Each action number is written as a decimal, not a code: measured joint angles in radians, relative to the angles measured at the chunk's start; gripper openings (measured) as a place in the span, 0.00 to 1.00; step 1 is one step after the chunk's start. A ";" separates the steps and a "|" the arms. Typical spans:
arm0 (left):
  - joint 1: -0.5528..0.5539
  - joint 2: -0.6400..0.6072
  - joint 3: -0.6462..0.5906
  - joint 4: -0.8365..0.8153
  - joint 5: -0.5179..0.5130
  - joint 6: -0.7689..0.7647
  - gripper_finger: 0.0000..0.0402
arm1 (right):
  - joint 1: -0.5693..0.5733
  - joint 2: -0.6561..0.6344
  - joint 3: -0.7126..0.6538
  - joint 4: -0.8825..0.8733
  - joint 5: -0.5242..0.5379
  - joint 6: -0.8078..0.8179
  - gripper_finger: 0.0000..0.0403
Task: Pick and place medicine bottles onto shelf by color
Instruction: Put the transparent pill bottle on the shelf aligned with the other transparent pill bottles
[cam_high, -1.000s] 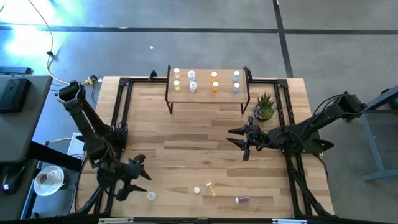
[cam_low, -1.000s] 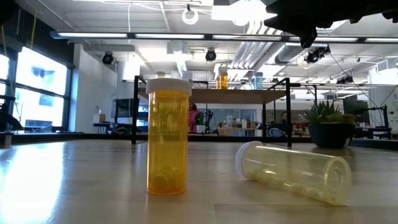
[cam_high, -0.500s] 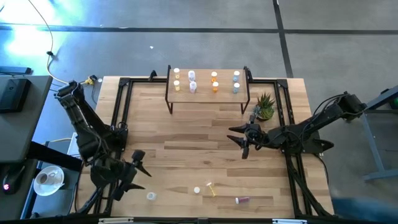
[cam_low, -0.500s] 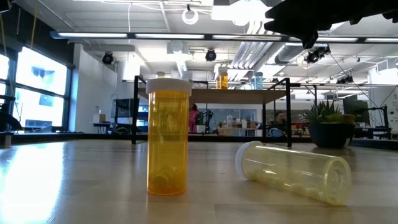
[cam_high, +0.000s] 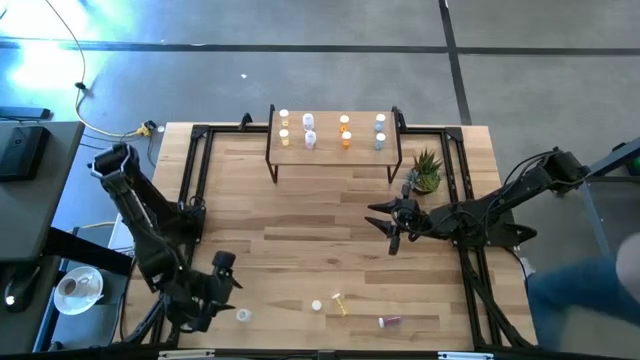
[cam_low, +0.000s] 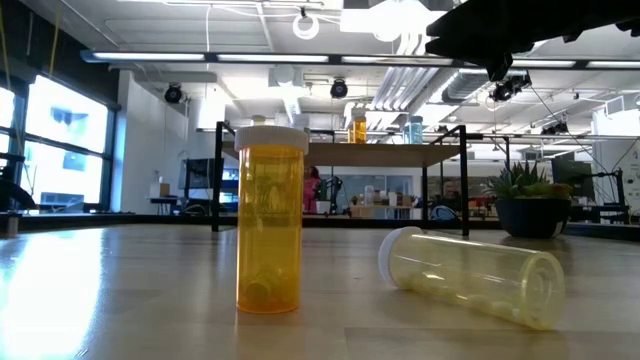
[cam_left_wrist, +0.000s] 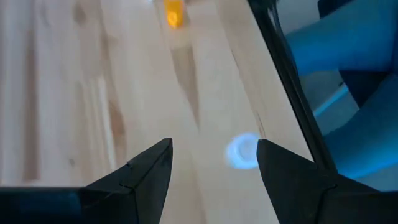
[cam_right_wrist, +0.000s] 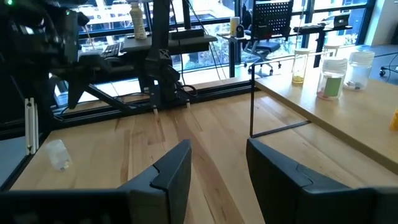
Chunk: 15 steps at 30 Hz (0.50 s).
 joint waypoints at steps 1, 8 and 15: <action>-0.002 0.016 0.000 0.001 0.013 -0.016 0.55 | 0.000 0.000 0.000 -0.001 0.000 0.000 0.36; -0.006 0.086 0.000 0.030 0.071 -0.127 0.55 | 0.000 0.000 0.000 -0.003 -0.002 0.000 0.36; -0.006 0.113 0.000 0.100 0.075 -0.128 0.55 | 0.000 0.000 0.000 -0.003 -0.002 0.003 0.36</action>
